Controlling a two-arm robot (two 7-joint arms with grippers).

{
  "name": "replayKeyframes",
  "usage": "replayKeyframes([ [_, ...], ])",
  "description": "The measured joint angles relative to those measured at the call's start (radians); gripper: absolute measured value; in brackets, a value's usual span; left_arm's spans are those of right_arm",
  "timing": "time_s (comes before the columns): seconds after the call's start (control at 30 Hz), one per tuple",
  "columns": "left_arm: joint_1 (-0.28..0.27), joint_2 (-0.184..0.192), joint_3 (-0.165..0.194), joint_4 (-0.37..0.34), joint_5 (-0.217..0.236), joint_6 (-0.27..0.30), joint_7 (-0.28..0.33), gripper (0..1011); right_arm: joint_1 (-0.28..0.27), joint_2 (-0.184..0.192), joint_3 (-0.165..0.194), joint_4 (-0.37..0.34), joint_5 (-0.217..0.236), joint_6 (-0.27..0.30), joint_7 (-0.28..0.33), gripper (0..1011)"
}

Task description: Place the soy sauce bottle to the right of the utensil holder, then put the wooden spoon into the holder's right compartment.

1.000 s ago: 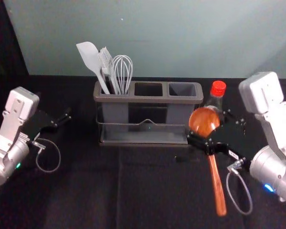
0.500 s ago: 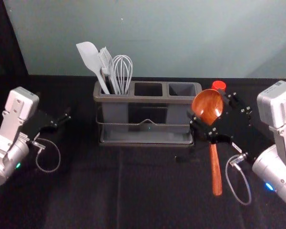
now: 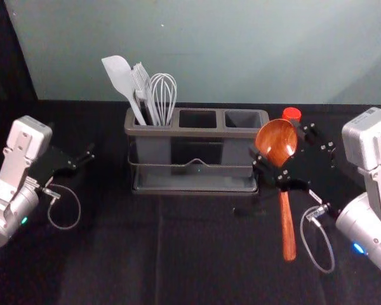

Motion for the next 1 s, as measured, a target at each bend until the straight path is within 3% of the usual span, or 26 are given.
replayKeyframes([
  [0.3,0.0,0.0,0.0,0.0,0.0,0.0,0.0,1005,0.001,0.001,-0.001,-0.002,0.0,0.002,0.0,842],
  [0.47,0.0,0.0,0.0,0.0,0.0,0.0,0.0,1005,-0.004,0.0,0.005,-0.003,-0.002,-0.028,-0.001,842],
  [0.73,0.0,0.0,0.0,0.0,0.0,0.0,0.0,1005,0.028,-0.018,0.019,-0.019,-0.033,-0.155,-0.034,842],
  [0.8,0.0,0.0,0.0,0.0,0.0,0.0,0.0,1005,0.053,-0.032,0.023,-0.018,-0.045,-0.22,-0.048,842],
  [1.0,0.0,0.0,0.0,0.0,0.0,0.0,0.0,1005,0.109,-0.046,0.028,0.009,-0.051,-0.307,-0.049,842],
])
